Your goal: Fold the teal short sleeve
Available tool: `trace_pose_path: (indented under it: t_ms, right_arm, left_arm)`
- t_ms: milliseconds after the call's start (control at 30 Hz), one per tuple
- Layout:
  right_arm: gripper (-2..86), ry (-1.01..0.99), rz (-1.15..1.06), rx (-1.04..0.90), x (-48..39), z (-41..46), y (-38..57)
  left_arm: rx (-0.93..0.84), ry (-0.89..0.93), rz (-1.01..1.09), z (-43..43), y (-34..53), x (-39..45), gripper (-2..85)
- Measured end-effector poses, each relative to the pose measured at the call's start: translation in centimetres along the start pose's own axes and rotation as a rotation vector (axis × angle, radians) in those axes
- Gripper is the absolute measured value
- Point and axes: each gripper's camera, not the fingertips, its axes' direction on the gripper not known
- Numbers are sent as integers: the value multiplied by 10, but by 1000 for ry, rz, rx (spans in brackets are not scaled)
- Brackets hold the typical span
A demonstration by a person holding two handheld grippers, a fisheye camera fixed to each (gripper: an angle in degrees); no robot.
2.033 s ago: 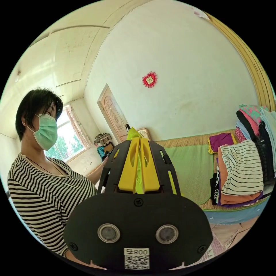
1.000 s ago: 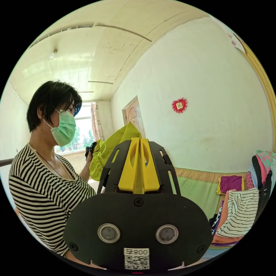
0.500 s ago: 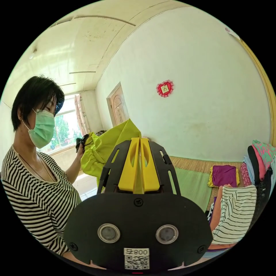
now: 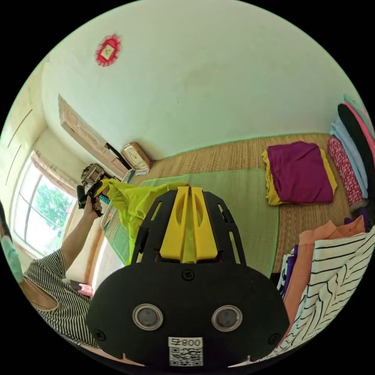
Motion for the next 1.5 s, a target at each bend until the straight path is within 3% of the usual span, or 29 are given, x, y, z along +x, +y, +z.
trace_pose_path:
  t_ms: [100, 267, 500, 667, 1000, 1500]
  right_arm:
    - [12, 30, 137, -84, 47, 46, -14]
    - [39, 37, 136, -199, 71, 81, 5]
    - [68, 160, 83, -423, 30, 75, 96]
    - [69, 251, 84, -525, 3, 73, 135]
    - [42, 408, 99, -573, -21, 92, 124]
    - [0, 503, 71, -651, -47, 88, 103]
  left_arm:
    - [-115, -33, -91, 64, 18, -63, 65]
    - [-286, -10, -164, 104, 117, -140, 71]
    - [-361, -9, -368, 45, 266, -191, 86]
    - [-481, -145, -414, 0, 346, -196, 99]
    - [-579, -258, -398, 4, 395, -225, 84]
    - [-626, -202, -437, -9, 435, -269, 18]
